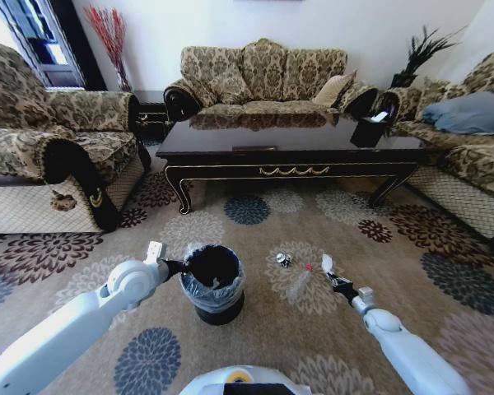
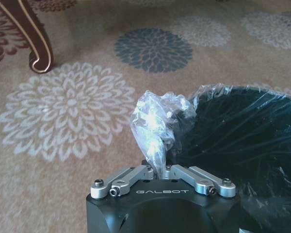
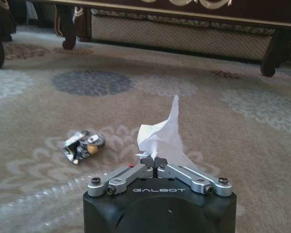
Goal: Move to the front of the table and pick up the trash from the floor, then place it into the trash bin.
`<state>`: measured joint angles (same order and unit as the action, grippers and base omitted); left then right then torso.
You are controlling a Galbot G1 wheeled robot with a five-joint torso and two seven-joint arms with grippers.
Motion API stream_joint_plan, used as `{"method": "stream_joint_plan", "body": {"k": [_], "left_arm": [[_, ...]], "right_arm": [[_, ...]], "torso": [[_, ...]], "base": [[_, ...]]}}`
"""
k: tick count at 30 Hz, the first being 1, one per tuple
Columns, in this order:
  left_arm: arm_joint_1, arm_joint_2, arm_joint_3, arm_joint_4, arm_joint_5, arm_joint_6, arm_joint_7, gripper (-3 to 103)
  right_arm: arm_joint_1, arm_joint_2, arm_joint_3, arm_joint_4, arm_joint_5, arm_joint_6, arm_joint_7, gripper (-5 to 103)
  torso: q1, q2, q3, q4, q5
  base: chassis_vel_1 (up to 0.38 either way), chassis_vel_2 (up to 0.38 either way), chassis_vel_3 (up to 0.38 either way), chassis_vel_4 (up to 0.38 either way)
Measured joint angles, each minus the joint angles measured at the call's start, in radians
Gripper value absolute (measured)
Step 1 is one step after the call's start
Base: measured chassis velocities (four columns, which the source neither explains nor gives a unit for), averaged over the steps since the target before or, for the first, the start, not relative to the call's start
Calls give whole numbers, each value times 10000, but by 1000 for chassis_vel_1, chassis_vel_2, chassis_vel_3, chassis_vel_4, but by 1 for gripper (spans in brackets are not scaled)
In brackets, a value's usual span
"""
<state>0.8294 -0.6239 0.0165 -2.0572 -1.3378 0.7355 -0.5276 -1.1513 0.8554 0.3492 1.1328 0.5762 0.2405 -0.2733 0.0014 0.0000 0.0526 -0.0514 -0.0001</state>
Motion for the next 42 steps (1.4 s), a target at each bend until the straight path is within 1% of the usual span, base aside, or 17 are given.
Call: {"method": "stream_joint_plan", "body": {"k": [2, 3, 5, 8, 9, 11, 14, 17, 19, 21, 25, 27, 30, 33, 39, 41, 42], "left_arm": [[-392, -101, 289, 163, 1, 0, -1, 3], [-802, -169, 627, 301, 2, 0, -5, 3], [-1010, -211, 805, 360, -1, 0, -11, 3], [-1609, -423, 1481, 526, -23, 0, -111, 3], [-1721, -496, 1646, 552, -26, 0, -166, 3], [-1788, -543, 1748, 569, -27, 0, -195, 3], [-2180, -755, 2330, 690, -35, 1, -297, 3], [-2339, -815, 2556, 754, -38, 0, -297, 3], [-2669, -1004, 2909, 978, -36, 0, -308, 3], [-2755, -1061, 2996, 1042, -35, 0, -314, 3], [-3445, -1439, 3623, 1410, -90, 1, -373, 3], [-3537, -1494, 3708, 1460, -93, 1, -379, 3], [-4057, -1848, 4123, 1719, -173, 0, -410, 3], [-4409, -2027, 4404, 1873, -193, 1, -457, 3], [-4795, -2374, 4742, 2068, -254, 0, -511, 3], [-5034, -2727, 4940, 2339, -269, 0, -605, 3], [-5034, -2727, 4940, 2339, -269, 0, -605, 3]], "right_arm": [[-447, -117, 236, 564, 102, -5, 44, 0], [-924, -276, 461, 1150, 212, -6, 75, 0], [-1087, -345, 543, 1375, 256, -6, 82, 0], [-1692, -697, 859, 2398, 479, -1, 129, 0], [-1819, -776, 948, 2653, 527, 3, 157, 0], [-1891, -813, 1001, 2779, 551, 4, 172, 0], [-2394, -1019, 1452, 3630, 667, 4, 257, 0], [-2612, -1076, 1658, 4050, 729, -19, 285, 0], [-3022, -1151, 2026, 4856, 811, -66, 319, 0], [-3099, -1164, 2089, 5020, 824, -71, 322, 0], [-3884, -1235, 2702, 6457, 844, -128, 353, 0], [-3984, -1234, 2777, 6631, 847, -136, 357, 0], [-4546, -1235, 3188, 7487, 859, -191, 394, 0], [-4923, -1217, 3465, 8091, 859, -227, 407, 0], [-5518, -1153, 3812, 9137, 851, -302, 419, 0], [-5908, -1078, 3955, 9864, 823, -406, 449, 0], [-5908, -1078, 3955, 9864, 823, -406, 449, 0]], "torso": [[0, 0, 0, 3, 3], [0, 0, 0, 1, 3], [1, 0, 0, 0, 2], [0, 0, 1, -2, 2], [1, 0, 1, 4, 2], [1, 0, 0, 7, 2], [0, 0, 1, 2, 1], [0, 0, 1, 1, 3], [0, 0, 1, 4, 2], [0, 0, 1, 4, 1], [0, 0, 1, 2, 2], [0, 0, 1, 1, 2], [0, 1, 1, 2, 1], [1, 0, 1, 2, 2], [0, 1, 1, 4, 0], [0, 1, 1, 2, 1], [0, 1, 1, 2, 1]], "base": [[0, 0, 0, 0], [0, 0, 0, 0], [0, 0, 0, 0], [0, 0, 0, 0], [0, 0, 0, 0], [0, 0, 0, 0], [0, 0, 0, 0], [0, 0, 0, 0], [0, 0, 0, 0], [0, 0, 0, 0], [0, 0, 0, 0], [0, 0, 0, 0], [0, 0, 0, 0], [0, 0, 0, 0], [0, 0, 0, 0], [0, 0, 0, 0], [0, 0, 0, 0]]}}
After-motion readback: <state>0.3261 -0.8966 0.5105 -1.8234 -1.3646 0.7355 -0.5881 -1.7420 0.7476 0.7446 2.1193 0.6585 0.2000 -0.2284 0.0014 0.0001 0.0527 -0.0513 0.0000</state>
